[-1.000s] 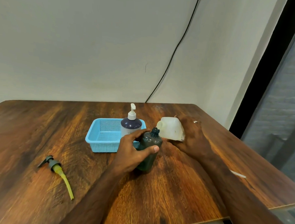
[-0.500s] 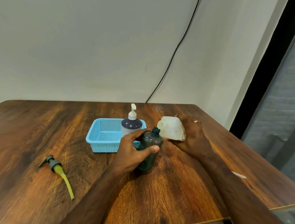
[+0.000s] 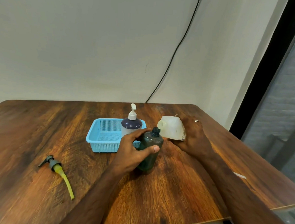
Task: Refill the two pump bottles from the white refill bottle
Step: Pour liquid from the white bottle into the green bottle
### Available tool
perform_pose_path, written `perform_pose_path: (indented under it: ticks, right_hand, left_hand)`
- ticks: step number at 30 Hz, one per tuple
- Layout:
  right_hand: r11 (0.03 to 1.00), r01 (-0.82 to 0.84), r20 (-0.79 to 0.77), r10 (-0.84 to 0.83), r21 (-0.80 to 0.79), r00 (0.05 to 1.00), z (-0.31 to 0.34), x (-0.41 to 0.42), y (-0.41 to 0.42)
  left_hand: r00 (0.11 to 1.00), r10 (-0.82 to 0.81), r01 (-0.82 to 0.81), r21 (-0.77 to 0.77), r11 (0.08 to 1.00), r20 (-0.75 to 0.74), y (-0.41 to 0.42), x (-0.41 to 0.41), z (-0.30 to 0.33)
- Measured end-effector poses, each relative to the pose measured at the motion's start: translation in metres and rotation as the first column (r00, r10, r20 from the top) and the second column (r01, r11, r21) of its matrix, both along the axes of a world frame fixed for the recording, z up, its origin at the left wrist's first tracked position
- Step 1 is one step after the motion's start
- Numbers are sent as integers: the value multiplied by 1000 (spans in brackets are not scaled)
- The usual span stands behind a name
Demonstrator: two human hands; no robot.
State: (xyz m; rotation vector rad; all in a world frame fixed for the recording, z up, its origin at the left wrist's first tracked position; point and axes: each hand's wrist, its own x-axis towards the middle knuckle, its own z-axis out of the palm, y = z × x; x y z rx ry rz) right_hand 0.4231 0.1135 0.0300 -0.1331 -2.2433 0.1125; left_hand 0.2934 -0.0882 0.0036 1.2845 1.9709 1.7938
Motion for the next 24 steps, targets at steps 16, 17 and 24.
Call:
perform_pose_path:
  ticks: [16, 17, 24]
  right_hand:
    - [1000, 16, 20, -16, -1, 1000, 2, 0, 0]
    - [1000, 16, 14, -16, -4, 1000, 3, 1, 0]
    - [1000, 6, 23, -6, -20, 1000, 3, 2, -1]
  left_hand:
    - [1000, -12, 12, 1, 1000, 6, -1, 1, 1]
    - [1000, -12, 12, 1, 1000, 9, -1, 1, 2]
    - [1000, -10, 10, -1, 1000, 29, 0, 2, 2]
